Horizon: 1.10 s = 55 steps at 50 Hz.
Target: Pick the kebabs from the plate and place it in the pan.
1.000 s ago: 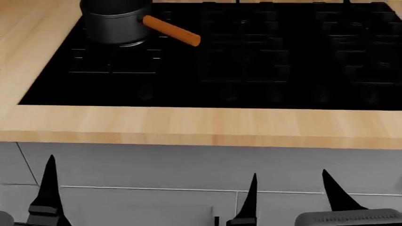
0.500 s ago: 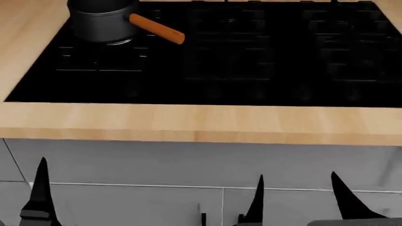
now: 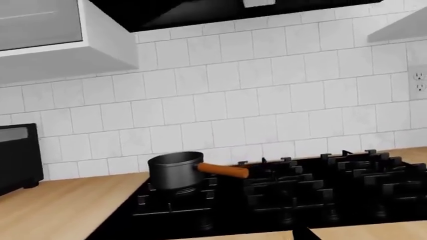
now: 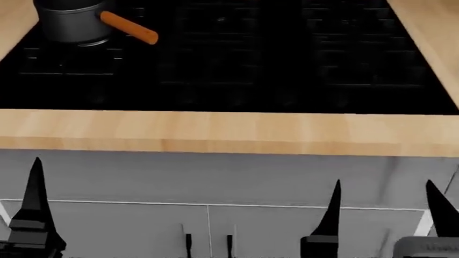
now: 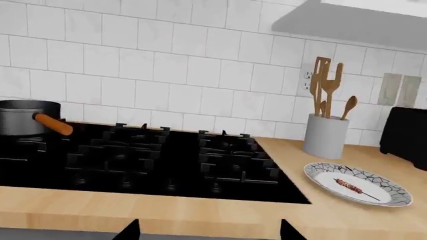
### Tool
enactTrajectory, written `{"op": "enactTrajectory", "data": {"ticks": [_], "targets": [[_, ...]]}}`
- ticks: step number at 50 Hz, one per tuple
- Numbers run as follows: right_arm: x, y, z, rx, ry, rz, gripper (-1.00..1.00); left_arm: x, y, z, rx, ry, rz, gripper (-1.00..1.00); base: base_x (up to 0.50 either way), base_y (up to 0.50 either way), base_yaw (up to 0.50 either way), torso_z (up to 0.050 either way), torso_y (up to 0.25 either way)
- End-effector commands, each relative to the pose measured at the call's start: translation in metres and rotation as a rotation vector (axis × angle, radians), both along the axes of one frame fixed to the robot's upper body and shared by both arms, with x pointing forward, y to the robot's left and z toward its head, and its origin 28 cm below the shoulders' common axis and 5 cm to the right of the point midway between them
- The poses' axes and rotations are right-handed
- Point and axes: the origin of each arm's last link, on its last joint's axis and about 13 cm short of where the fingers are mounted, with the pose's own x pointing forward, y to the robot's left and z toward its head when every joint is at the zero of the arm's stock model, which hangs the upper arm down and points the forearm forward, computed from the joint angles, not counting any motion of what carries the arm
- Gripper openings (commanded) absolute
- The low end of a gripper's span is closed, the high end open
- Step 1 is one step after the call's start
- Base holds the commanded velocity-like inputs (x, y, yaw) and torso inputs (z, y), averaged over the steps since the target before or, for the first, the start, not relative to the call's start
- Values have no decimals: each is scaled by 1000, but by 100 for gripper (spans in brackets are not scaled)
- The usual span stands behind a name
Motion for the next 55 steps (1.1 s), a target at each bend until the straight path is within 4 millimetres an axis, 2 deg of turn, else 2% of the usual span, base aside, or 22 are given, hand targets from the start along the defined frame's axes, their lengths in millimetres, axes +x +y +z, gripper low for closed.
{"op": "enactTrajectory", "data": {"ticks": [1,13,25,28,40,46,51,55], "targets": [[-3,-10,18,-23,-25,-56,100,-1,-1,16,9,-34,1,100,-55,-297,0,0,0],[0,-19,36,-39,-53,-89,100,-2,-4,28,15,-63,0,100,-21,-300,0,0,0],[2,-20,34,-38,-45,-82,100,-5,-3,29,15,-67,-5,100,57,-336,0,0,0],[3,-20,32,-38,-40,-83,100,-4,-5,24,26,-55,-14,100,134,-363,0,0,0],[7,-22,34,-36,-37,-76,100,-7,-1,33,10,-76,10,100,132,-282,0,0,0],[6,-22,32,-36,-34,-80,100,-16,4,35,1,-99,30,100,133,-264,0,0,0],[7,-22,31,-33,-34,-78,100,-28,13,46,-18,-147,67,100,132,-230,0,0,0],[8,-21,30,-31,-38,-69,100,-41,25,62,-64,-213,120,100,131,-212,0,0,0]]}}
